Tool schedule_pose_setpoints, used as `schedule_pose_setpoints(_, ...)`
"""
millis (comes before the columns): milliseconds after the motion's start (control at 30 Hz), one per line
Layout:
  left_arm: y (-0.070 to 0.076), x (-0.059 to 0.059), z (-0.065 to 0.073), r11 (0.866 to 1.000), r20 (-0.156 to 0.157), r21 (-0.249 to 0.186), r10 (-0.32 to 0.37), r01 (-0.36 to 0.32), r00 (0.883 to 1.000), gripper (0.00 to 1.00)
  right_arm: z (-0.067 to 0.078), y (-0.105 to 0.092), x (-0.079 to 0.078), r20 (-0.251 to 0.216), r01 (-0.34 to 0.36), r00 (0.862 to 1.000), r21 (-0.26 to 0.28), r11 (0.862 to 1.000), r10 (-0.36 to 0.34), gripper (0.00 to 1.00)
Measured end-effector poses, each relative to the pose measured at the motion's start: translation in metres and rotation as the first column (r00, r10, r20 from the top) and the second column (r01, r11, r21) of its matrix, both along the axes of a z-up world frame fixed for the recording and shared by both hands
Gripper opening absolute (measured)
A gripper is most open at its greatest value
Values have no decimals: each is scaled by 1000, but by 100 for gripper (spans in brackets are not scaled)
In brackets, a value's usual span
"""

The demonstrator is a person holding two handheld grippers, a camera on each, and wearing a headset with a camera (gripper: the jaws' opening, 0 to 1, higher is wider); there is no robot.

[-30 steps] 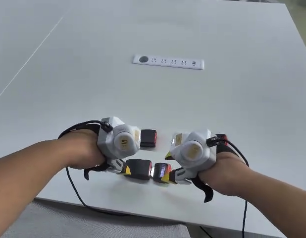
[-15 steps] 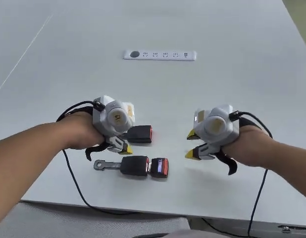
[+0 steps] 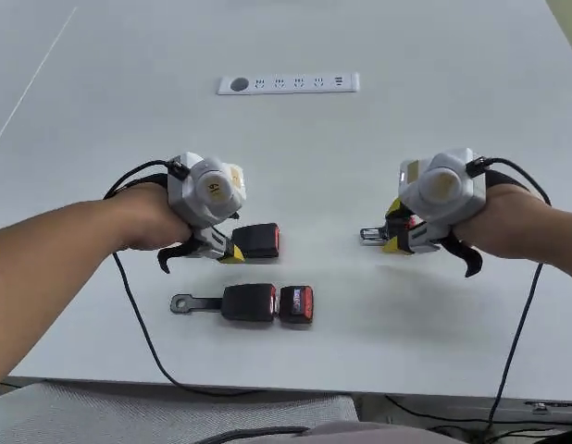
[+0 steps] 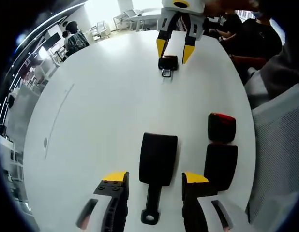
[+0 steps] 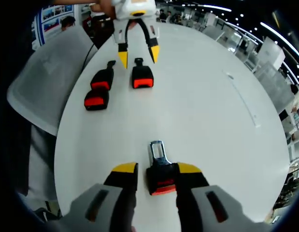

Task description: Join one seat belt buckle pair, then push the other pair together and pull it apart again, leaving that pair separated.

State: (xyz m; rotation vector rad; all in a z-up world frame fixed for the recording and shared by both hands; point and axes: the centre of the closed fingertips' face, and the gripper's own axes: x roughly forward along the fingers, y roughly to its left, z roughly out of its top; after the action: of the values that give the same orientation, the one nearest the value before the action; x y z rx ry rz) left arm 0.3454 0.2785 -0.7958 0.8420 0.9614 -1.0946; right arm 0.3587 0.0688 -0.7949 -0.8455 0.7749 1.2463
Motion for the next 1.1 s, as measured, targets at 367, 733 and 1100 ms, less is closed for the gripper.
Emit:
schedule_pose_setpoints(367,4,-1,-11,1000,-46,17,-19,19,999,42,-6,-12,6,-20,-23,1000,-37,999,22,33)
schedule_pose_setpoints(733,5,1,-21,998,-59,38,-53,56,997,36,-14,-14,5,-47,-56,997,-55,997,53,33)
schedule_pose_setpoints(1100,4,-3,-25,993,-43,51,-105,107,994,32,-19,-16,6,-52,-60,997,-62,996,57,32)
